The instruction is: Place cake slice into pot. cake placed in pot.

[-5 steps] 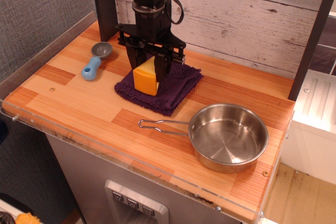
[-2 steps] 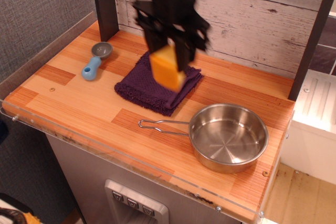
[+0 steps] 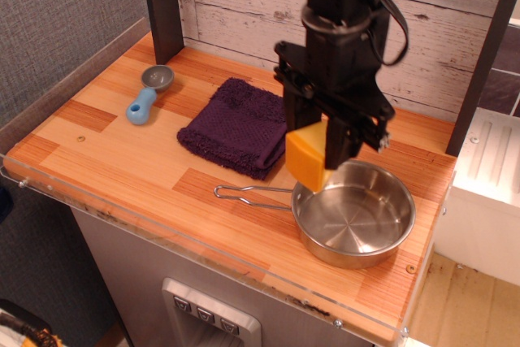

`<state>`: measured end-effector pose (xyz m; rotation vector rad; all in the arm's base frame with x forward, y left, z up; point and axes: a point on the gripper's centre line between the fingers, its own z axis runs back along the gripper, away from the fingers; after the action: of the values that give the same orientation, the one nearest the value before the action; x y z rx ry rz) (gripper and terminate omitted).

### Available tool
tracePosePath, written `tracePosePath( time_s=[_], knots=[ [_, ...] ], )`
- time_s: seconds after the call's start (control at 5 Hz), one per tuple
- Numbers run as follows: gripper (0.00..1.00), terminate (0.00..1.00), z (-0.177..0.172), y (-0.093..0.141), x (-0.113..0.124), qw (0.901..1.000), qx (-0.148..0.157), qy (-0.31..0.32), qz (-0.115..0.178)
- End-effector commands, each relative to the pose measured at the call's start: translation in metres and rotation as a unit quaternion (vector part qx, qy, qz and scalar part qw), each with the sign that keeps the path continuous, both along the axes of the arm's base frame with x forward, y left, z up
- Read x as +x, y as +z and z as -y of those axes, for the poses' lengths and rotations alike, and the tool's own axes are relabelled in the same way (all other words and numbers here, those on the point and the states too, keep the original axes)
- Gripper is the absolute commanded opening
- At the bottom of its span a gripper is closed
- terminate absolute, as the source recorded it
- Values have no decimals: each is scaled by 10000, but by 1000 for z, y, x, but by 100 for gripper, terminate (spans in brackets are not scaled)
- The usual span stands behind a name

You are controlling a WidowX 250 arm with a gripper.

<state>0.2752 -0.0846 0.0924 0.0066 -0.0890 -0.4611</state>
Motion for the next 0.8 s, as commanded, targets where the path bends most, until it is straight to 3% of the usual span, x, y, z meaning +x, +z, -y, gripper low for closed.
tracePosePath(
  time_s=[0.0,0.2,0.6],
  knots=[
    [0,0,11,-8,7,9996,152,-233,-1],
    [100,0,14,-10,13,9997,100,-242,11],
    [100,0,-1,-2,12,9999,-61,15,79]
  ],
)
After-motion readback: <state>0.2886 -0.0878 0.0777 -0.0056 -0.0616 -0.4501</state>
